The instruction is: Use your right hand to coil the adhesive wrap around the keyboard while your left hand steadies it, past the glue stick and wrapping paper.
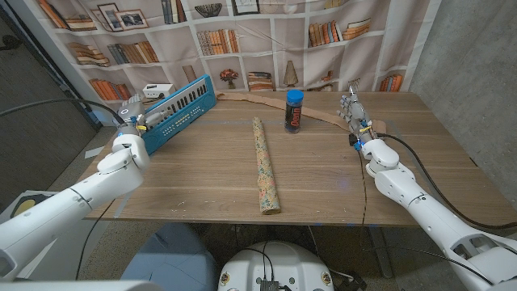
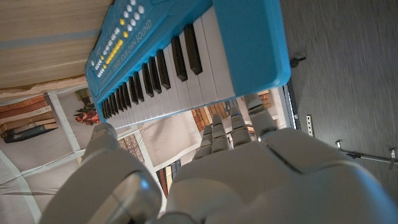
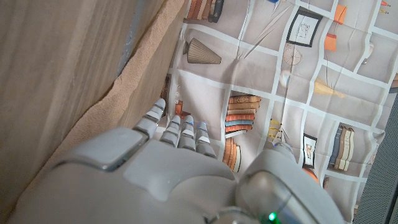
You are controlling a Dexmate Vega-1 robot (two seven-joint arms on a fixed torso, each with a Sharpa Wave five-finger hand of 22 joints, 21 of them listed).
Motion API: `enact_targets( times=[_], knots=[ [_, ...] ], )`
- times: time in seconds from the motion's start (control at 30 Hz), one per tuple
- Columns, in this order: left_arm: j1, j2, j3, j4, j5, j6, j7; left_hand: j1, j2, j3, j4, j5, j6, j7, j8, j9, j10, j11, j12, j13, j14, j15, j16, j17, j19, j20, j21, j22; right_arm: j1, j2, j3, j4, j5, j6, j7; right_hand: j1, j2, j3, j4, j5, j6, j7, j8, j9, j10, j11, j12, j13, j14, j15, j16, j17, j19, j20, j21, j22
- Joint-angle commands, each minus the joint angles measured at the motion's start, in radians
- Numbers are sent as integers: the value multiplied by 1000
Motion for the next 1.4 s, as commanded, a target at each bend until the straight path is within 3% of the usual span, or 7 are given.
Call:
enact_targets(
  times=[0.03, 0.23, 0.8, 0.97, 1.17, 1.33, 1.4],
  knots=[
    [-31, -17, 30, 9, -27, 45, -18, 5, 10, 2, 3, 3, -6, 4, 3, 3, 0, 1, -1, 7, 4, 20, 5, 3, -7, -4, -7, 6, 5, 5, -5, 6, -6, -2, -6, 8, -1, 0, -7, -3, 6, -1, 5, 4, 4, -4, 4, 2, -4, -5, 2, 1, -2, 0, 6, 4],
    [-22, -32, 22, 25, -50, 19, 15, 5, 10, -1, 4, 3, -12, 8, 5, 4, -6, 0, 0, 12, -3, 35, 6, 4, -9, -4, -8, 10, 2, 5, -3, -1, 0, -14, -12, 8, -1, 0, -8, -3, 6, -1, 5, 4, 4, -3, 4, 2, -5, -6, 1, 1, -1, 0, 6, 4],
    [-18, -49, 29, 25, -113, 41, 14, 2, 24, 0, 9, 2, -5, 9, 21, 12, 16, -6, 21, 34, 117, -8, 52, 11, -31, -6, -20, 11, 18, 2, -13, 6, -8, -27, -3, 9, 0, 1, -9, -3, 7, -3, 5, 4, 4, -3, 3, 2, -6, -7, 1, 1, -1, 0, 6, 4],
    [-6, -64, 15, 21, -148, 36, 24, 16, 39, 9, 5, 1, 3, 7, 32, 21, 29, -11, 34, 49, 163, -23, 65, 15, 36, -13, 10, 19, 22, 5, -14, 8, -6, -32, -5, 9, 0, 1, -9, -3, 7, -2, 5, 5, 3, -5, 3, 2, -6, -7, 1, 1, -1, 1, 6, 4],
    [28, -88, -15, 8, -202, 21, 48, 46, 48, 21, -8, -5, -7, -2, 42, 41, 27, -21, 50, 86, 208, -56, 66, 18, 228, -32, 84, 16, 28, 5, -17, 12, -7, -34, 3, 8, 1, 1, -9, -3, 7, -2, 5, 5, 3, -5, 3, 2, -6, -8, 1, 1, -1, 1, 6, 4],
    [56, -103, -43, -1, -243, -2, 74, 88, 70, 45, -19, -1, -7, -6, 50, 54, 41, -35, 66, 109, 261, -94, 74, 18, 326, -106, 120, 11, 28, -1, -18, 8, -8, -39, 8, 8, 1, 1, -10, -3, 7, -2, 5, 5, 3, -5, 3, 2, -6, -8, 1, 1, -1, 1, 6, 4],
    [64, -107, -46, -5, -251, -8, 84, 95, 74, 50, -20, 0, -3, -7, 53, 56, 45, -39, 69, 114, 273, -108, 77, 18, 334, -112, 123, 10, 27, -3, -16, 3, -4, -45, 8, 8, 1, 1, -10, -3, 7, -3, 5, 5, 3, -4, 3, 2, -6, -8, 1, 1, 0, 1, 6, 4]
  ],
)
